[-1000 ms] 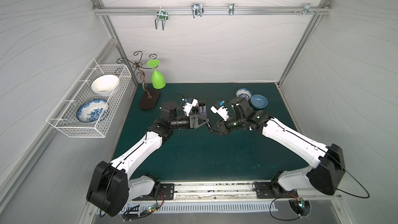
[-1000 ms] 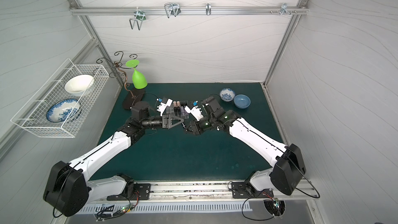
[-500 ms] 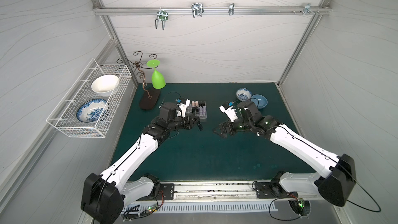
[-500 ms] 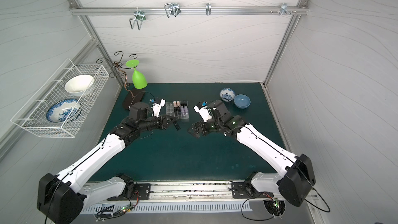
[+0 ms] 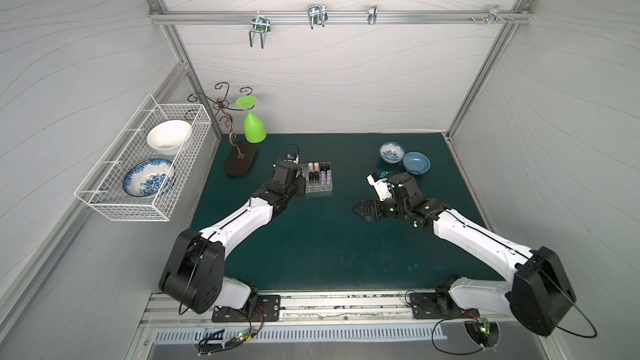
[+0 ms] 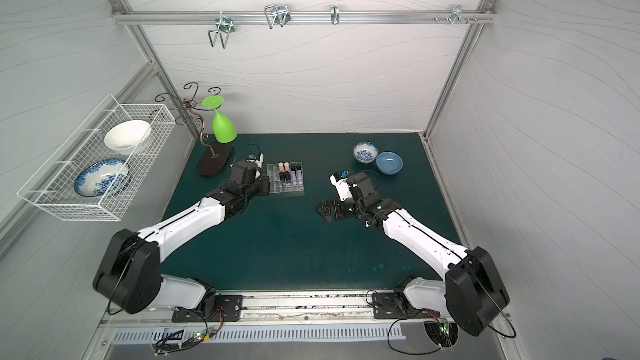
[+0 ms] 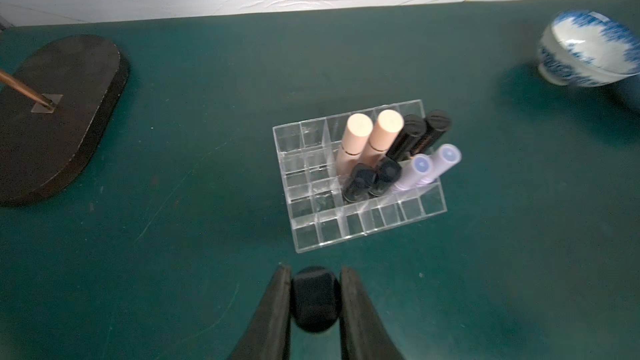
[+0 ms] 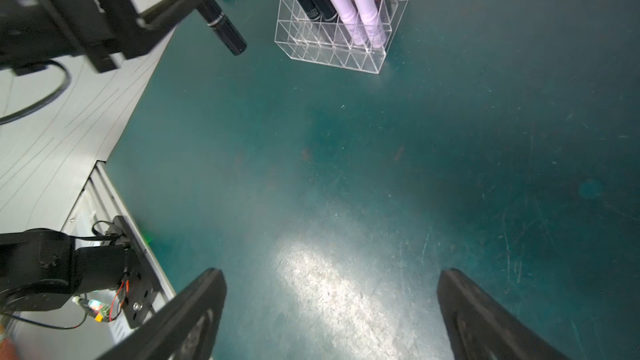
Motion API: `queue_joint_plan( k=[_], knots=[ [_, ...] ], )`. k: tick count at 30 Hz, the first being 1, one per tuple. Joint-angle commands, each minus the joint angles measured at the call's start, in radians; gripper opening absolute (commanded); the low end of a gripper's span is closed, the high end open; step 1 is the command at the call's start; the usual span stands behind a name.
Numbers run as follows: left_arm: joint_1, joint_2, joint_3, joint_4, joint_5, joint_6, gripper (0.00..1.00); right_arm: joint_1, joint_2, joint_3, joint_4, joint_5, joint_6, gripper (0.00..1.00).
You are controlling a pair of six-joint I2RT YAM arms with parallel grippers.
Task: Arrange the lipsticks in the organizer
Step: Pick up the lipstick at the center of the board, then place the lipstick in the storage box.
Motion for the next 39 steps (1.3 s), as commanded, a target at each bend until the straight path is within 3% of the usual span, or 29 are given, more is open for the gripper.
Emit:
queue_joint_plan(
  k=[1,21,39],
  knots=[
    [0.004,0.053,0.078,0.135,-0.061,0.038,0.12,-0.001,0.024,0.004,0.057,0.015,-0.010,0.99],
    [0.010,0.185,0.120,0.228,0.016,0.015,0.10,-0.001,0.074,0.009,0.097,0.008,-0.021,0.99],
    [0.015,0.273,0.202,0.206,0.034,-0.003,0.09,0.000,0.096,0.029,0.092,0.009,-0.021,0.99]
  ],
)
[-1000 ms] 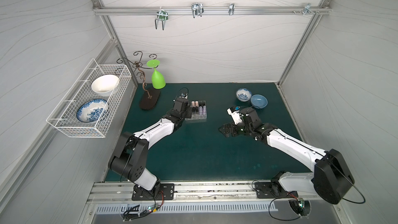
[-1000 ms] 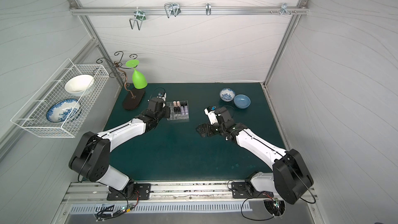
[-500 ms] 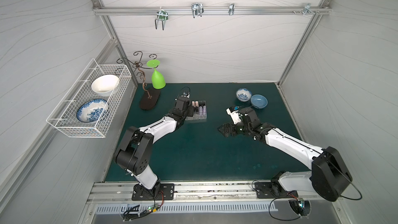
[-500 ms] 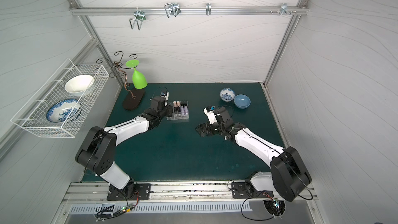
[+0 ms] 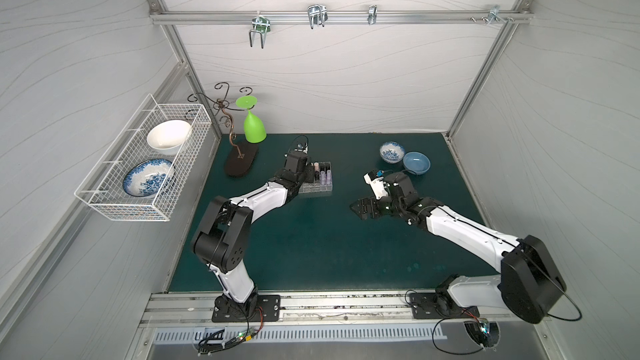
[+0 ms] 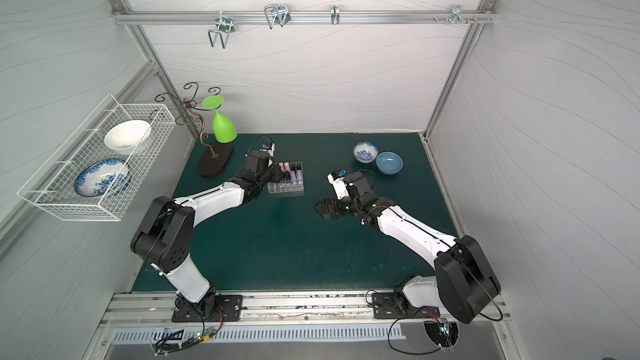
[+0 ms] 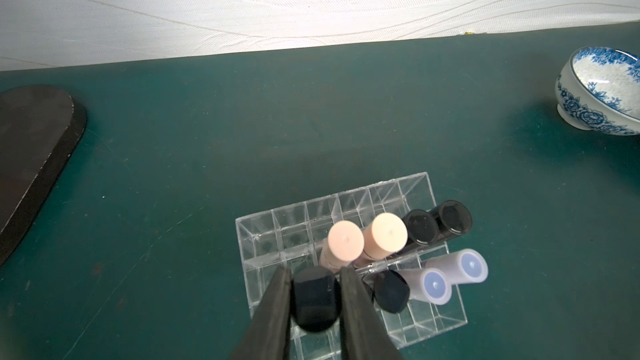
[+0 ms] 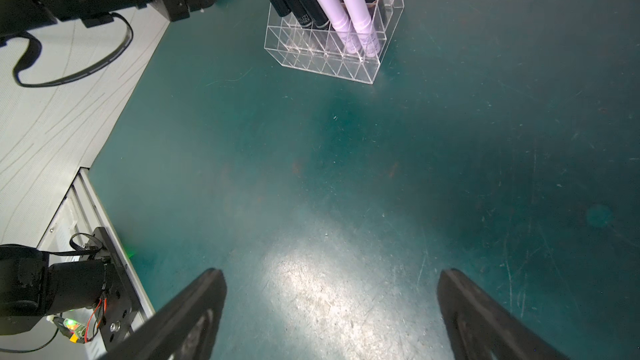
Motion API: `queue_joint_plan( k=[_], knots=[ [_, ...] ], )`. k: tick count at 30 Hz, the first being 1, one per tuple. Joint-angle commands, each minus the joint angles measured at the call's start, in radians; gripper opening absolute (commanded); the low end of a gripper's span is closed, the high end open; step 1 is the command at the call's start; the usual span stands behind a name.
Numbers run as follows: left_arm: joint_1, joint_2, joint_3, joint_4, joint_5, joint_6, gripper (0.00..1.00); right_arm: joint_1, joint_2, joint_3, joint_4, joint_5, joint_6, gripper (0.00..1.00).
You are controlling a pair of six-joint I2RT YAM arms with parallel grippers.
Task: Arrange the lipsticks in the organizer
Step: Place the lipstick in the storage box.
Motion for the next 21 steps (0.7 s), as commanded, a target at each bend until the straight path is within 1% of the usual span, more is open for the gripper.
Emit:
queue_joint_plan(
  k=[1,21],
  knots=[
    [0.007,0.023,0.045,0.035,0.008,-0.011,0.09,-0.001,0.020,0.027,0.015,0.002,-0.011,0.99],
    [0.020,0.039,0.031,0.029,-0.015,-0.032,0.07,-0.002,0.024,0.025,0.020,-0.005,-0.005,0.99]
  ],
)
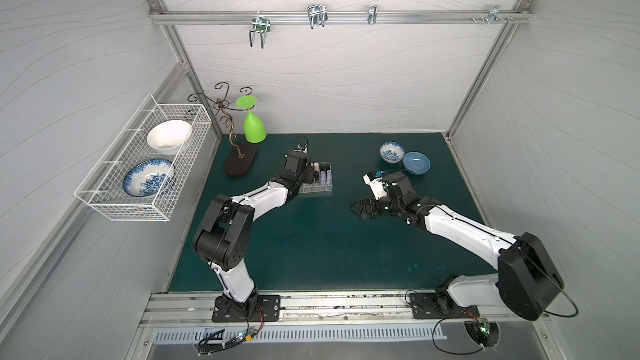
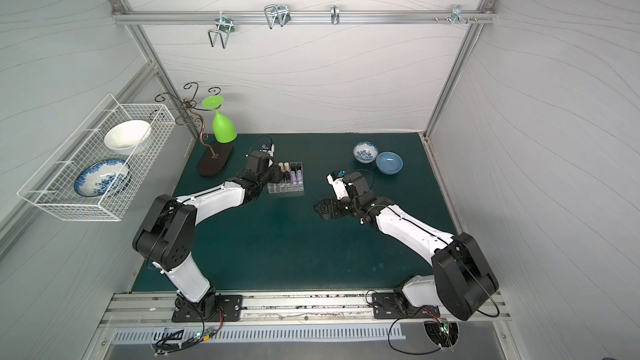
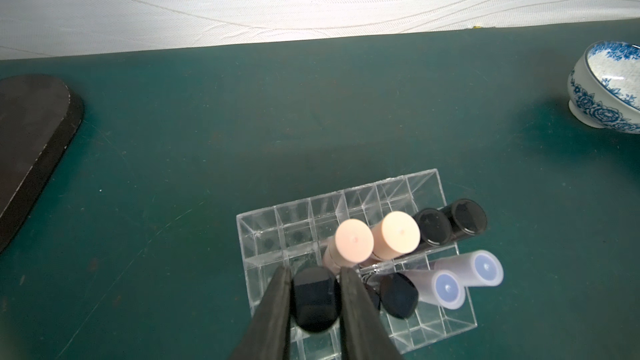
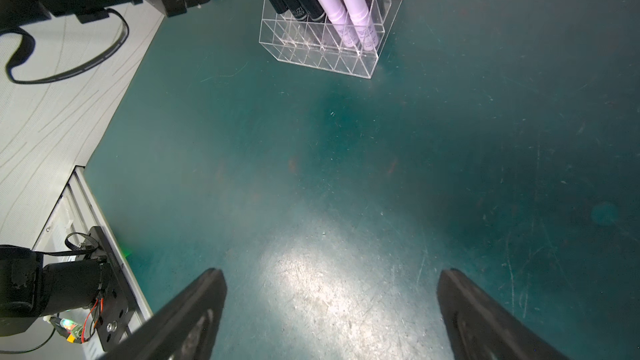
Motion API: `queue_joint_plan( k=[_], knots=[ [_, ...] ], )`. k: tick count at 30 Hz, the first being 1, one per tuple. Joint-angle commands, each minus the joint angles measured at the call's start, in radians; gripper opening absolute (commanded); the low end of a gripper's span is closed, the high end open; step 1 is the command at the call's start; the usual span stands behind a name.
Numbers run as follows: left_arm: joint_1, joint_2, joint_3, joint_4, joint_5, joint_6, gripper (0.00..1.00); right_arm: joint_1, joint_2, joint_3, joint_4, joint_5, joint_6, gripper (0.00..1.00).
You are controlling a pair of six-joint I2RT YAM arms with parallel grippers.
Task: Arrange the lipsticks in the organizer
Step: Place the lipstick in the storage box.
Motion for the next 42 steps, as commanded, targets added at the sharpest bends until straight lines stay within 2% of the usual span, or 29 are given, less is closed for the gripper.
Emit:
queue_joint_plan(
  k=[1,19,26,35,37,40,42],
  knots=[
    [0.010,0.025,0.031,0.030,-0.015,-0.021,0.07,-0.001,0.010,0.023,0.020,-0.004,-0.004,0.99],
    [0.018,0.059,0.037,0.031,0.010,-0.030,0.10,-0.001,0.015,0.022,0.024,-0.005,-0.003,0.99],
    [0.018,0.034,0.010,0.054,0.030,-0.033,0.28,-0.001,0.002,0.018,0.026,-0.001,-0.007,0.99],
    [0.018,-0.023,-0.027,0.067,0.053,-0.045,0.70,-0.001,-0.047,0.009,0.004,0.039,-0.019,0.99],
    [0.018,-0.073,-0.063,0.075,0.029,-0.055,0.72,-0.002,-0.069,0.014,-0.021,0.069,-0.035,0.99],
    [0.025,-0.185,-0.148,0.089,0.004,-0.086,0.64,-0.007,-0.138,0.014,-0.054,0.128,-0.077,0.99],
    [0.028,-0.267,-0.207,0.073,-0.003,-0.107,0.65,-0.007,-0.195,0.010,-0.083,0.186,-0.091,0.99]
  ],
)
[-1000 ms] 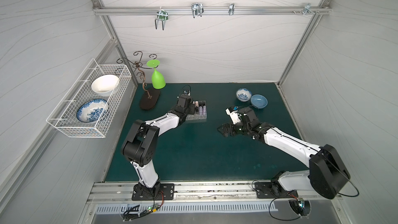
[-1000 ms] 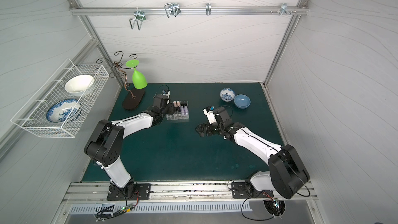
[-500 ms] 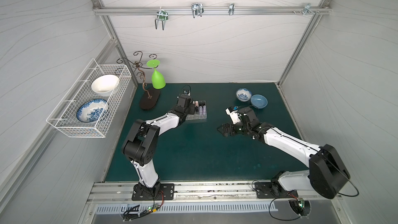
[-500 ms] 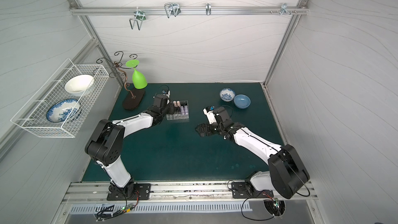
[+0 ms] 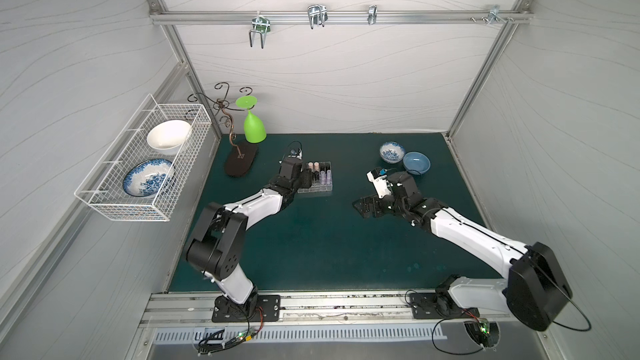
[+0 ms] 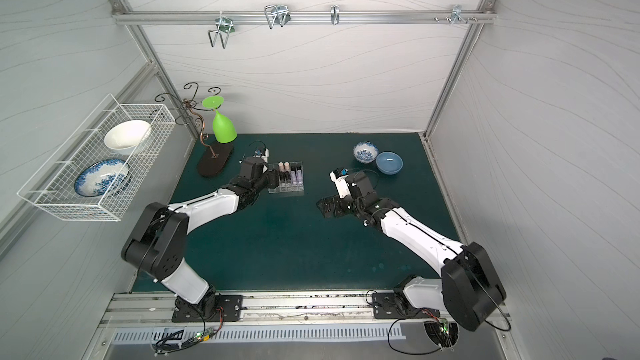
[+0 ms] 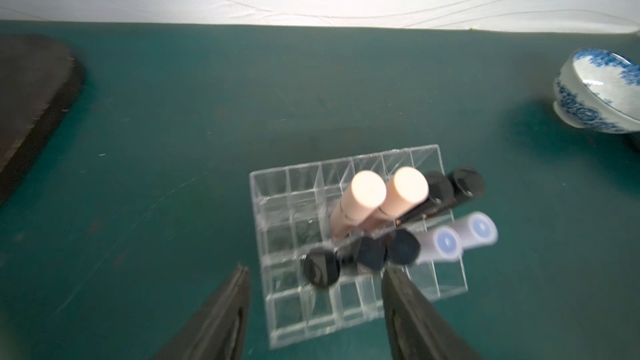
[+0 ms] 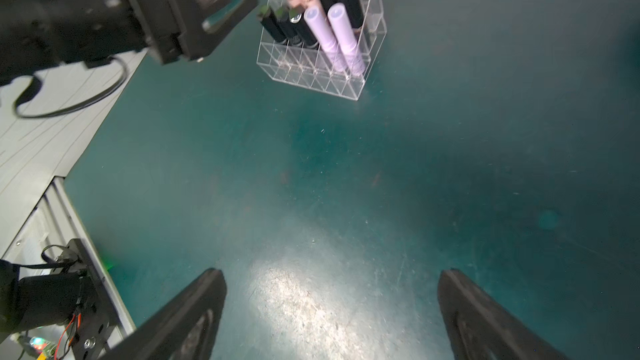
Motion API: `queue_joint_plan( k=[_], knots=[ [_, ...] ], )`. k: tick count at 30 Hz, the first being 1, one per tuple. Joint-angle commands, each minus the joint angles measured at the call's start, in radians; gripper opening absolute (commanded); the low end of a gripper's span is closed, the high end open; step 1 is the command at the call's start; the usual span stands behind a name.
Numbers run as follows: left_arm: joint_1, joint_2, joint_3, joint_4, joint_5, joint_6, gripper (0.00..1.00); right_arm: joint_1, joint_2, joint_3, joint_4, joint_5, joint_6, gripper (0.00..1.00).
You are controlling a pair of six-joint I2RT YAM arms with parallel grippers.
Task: Arrange the lipsticks in the organizer
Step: Place the lipstick in the storage box, then reset both arms
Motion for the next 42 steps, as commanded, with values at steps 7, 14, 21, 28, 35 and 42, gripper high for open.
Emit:
queue_joint_plan(
  k=[7,14,21,28,35,42],
  knots=[
    [0.064,-0.514,-0.296,-0.060,-0.086,-0.144,0.92,-0.057,-0.248,-0.041,-0.103,0.524,-0.083,0.99],
    [0.056,-0.902,-0.532,-0.161,-0.372,-0.036,0.99,-0.192,-0.332,-0.379,0.366,0.481,-0.318,0.99],
    [0.013,-0.933,-0.711,0.150,-0.451,0.171,0.99,-0.332,-0.265,-0.406,0.393,0.428,-0.258,0.99],
    [0.136,-0.604,-0.706,0.498,-0.343,0.180,1.00,-0.375,-0.152,-0.410,0.519,0.422,-0.267,0.99],
    [0.278,-0.272,-0.655,0.760,-0.198,0.169,1.00,-0.394,0.021,-0.394,0.665,0.439,-0.300,0.99],
    [0.371,-0.197,-0.643,0.817,-0.030,0.159,1.00,-0.449,0.184,-0.333,0.735,0.331,-0.300,0.99]
  ],
)
